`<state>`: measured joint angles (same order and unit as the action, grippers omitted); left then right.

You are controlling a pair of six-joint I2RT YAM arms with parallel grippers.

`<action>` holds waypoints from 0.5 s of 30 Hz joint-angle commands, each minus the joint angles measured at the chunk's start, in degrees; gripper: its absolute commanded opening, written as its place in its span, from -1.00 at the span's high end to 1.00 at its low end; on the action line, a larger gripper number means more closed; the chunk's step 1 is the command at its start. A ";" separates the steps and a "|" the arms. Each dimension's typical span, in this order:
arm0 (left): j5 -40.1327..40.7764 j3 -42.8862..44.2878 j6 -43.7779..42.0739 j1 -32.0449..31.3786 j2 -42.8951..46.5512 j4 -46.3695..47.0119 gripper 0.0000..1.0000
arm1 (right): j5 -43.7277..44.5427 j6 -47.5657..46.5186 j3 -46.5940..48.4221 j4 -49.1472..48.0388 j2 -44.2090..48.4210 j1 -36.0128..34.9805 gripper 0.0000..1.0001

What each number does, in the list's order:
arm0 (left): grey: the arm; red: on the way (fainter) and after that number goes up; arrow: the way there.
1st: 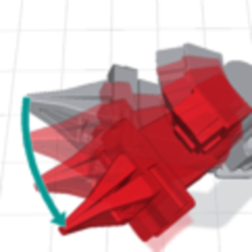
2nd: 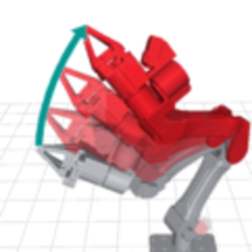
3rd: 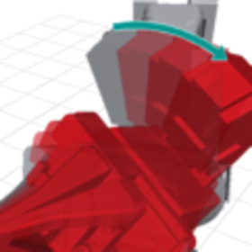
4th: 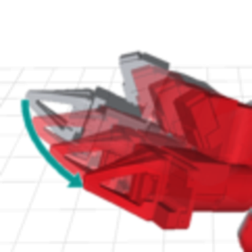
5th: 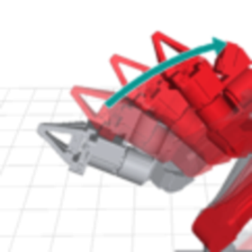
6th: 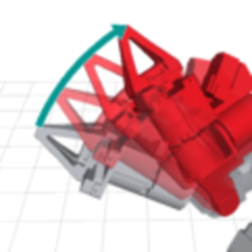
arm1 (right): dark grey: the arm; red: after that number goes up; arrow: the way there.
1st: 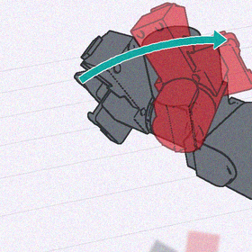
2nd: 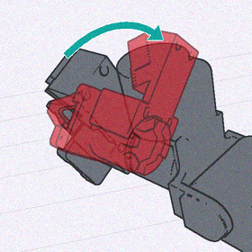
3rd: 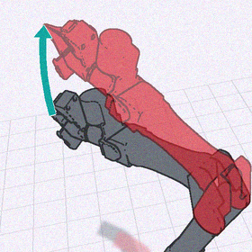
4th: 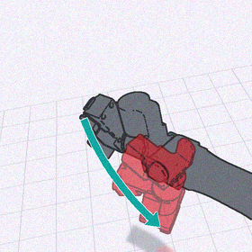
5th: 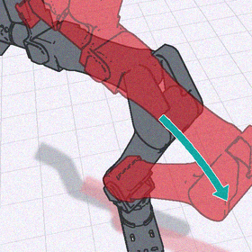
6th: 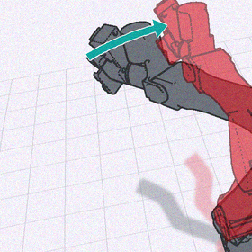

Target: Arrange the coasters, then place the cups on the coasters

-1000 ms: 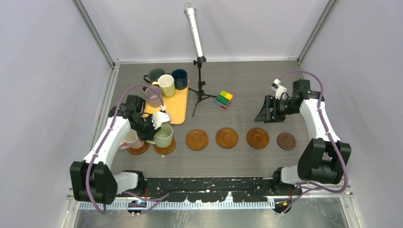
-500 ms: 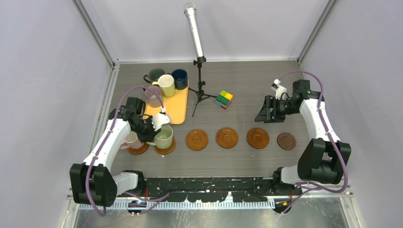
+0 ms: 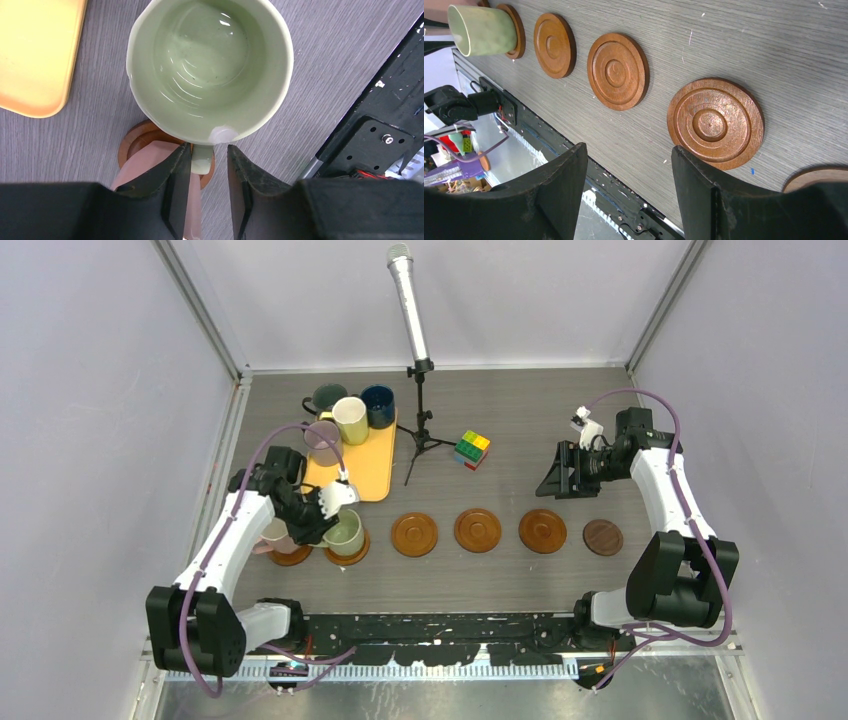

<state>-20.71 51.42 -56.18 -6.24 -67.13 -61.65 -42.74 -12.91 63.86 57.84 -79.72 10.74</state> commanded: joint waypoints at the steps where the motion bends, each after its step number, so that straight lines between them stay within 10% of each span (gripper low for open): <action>1: -1.08 1.10 -1.09 -0.25 0.71 -2.49 0.31 | -1.01 -0.21 -0.05 -0.86 1.90 0.28 -0.34; 15: -1.47 3.58 -1.14 -0.84 1.26 -7.35 0.11 | -1.20 -0.18 0.03 -0.85 1.83 0.29 -0.34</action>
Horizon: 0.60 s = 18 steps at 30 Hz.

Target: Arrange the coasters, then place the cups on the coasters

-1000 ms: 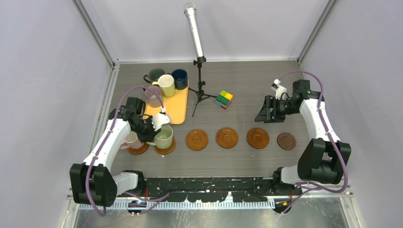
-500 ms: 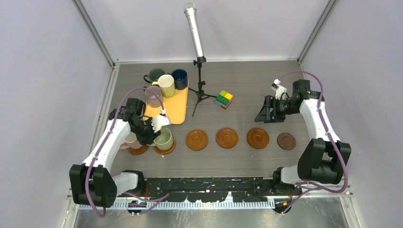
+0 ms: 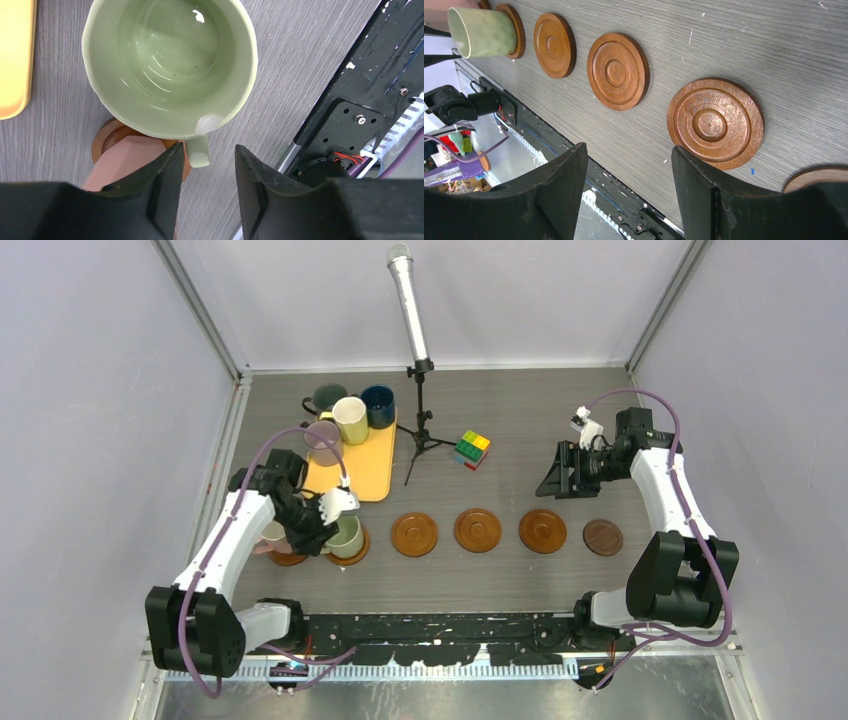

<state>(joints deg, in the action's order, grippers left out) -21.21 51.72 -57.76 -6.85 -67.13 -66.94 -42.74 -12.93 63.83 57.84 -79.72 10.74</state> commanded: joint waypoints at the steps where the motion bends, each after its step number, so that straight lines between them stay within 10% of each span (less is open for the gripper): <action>1: -0.71 4.21 1.09 -0.24 1.01 -2.06 0.04 | -1.16 -0.17 0.06 -0.89 1.85 0.30 -0.34; 7: -2.74 16.74 4.73 2.04 -2.85 -3.83 -0.40 | -1.04 -0.15 -0.02 -0.87 2.09 0.30 -0.34; 18: -4.28 40.06 2.14 7.44 -21.78 3.50 -0.46 | -0.61 -0.34 0.05 -0.87 2.91 0.30 -0.34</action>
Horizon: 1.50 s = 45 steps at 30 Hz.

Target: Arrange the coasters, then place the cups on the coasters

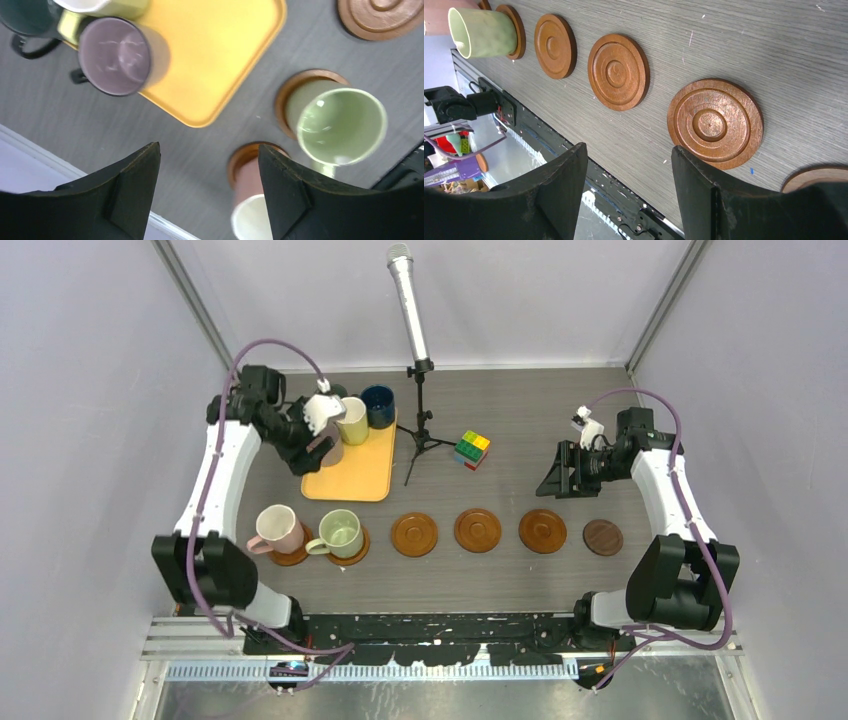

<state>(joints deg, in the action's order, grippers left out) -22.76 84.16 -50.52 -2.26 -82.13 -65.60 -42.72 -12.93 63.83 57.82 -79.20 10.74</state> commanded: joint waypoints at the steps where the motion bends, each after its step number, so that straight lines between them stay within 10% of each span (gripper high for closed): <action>1: -3.54 10.24 -7.37 4.17 -10.29 1.36 -0.46 | -0.47 -0.49 0.11 -0.74 2.50 0.29 -0.34; 9: -3.30 27.89 -14.34 7.64 -27.21 -0.68 -0.37 | -0.56 -1.00 0.19 -0.19 2.33 0.30 -0.35; 21: -0.48 27.72 -39.18 8.35 -36.98 -0.62 -0.29 | -0.71 -0.95 0.28 -0.23 0.63 0.32 -0.35; 45: -2.40 27.43 -45.78 8.27 -41.26 5.55 -0.52 | -0.49 -1.30 -0.19 0.40 0.09 0.28 -0.35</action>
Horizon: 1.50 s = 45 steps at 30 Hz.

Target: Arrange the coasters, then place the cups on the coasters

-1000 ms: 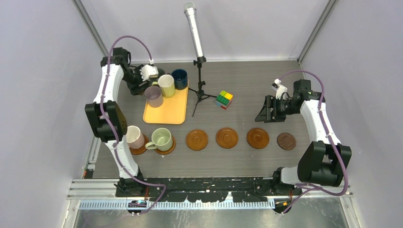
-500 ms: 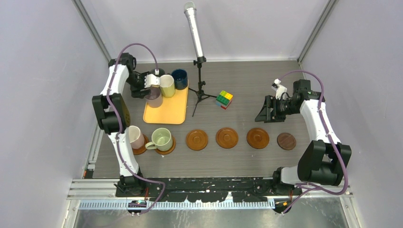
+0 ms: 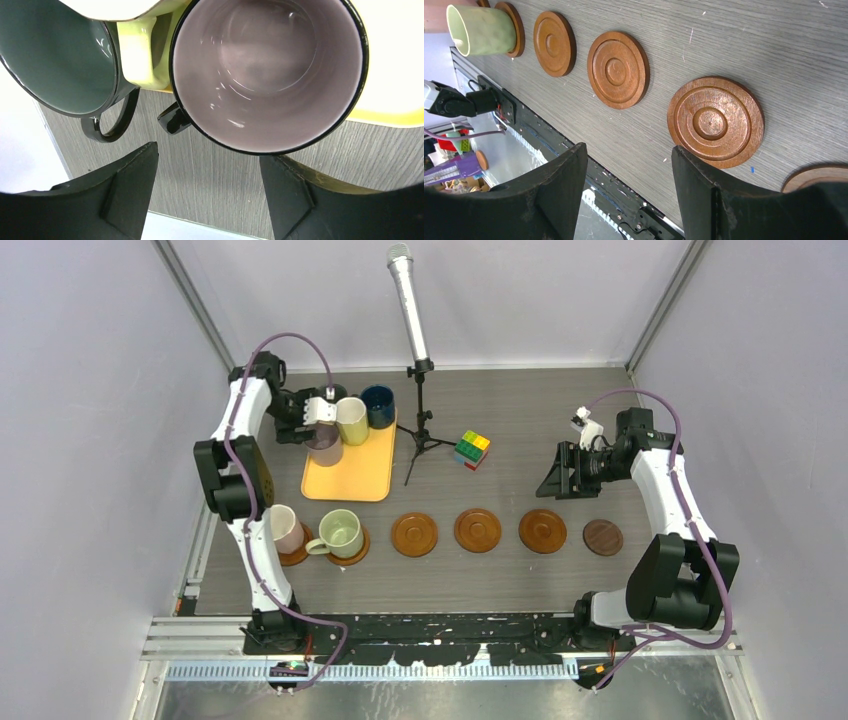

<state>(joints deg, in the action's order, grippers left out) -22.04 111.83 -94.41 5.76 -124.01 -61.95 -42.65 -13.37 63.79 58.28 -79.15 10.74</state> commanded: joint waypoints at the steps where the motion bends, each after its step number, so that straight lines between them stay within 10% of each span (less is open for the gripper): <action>1: -3.40 -0.28 -1.91 0.16 0.54 1.39 -0.52 | -0.53 -0.86 -0.23 -0.09 0.12 0.29 -0.35; 17: -8.46 -18.67 4.29 -1.96 13.42 2.30 -0.50 | -1.34 -0.90 0.10 -0.10 -0.43 0.28 -0.35; 24: -10.62 -16.90 -3.41 -0.72 15.85 -9.11 -0.38 | -1.36 -0.94 0.11 -0.10 -0.36 0.31 -0.35; 45: -7.57 -11.96 -5.60 -3.86 8.96 0.19 -0.52 | -0.96 -0.99 0.11 -0.09 -0.82 0.33 -0.35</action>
<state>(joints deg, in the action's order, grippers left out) -29.98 98.30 -97.78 2.85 -113.80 -61.19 -42.72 -13.58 63.75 58.33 -79.92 10.74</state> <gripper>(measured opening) 0.764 0.672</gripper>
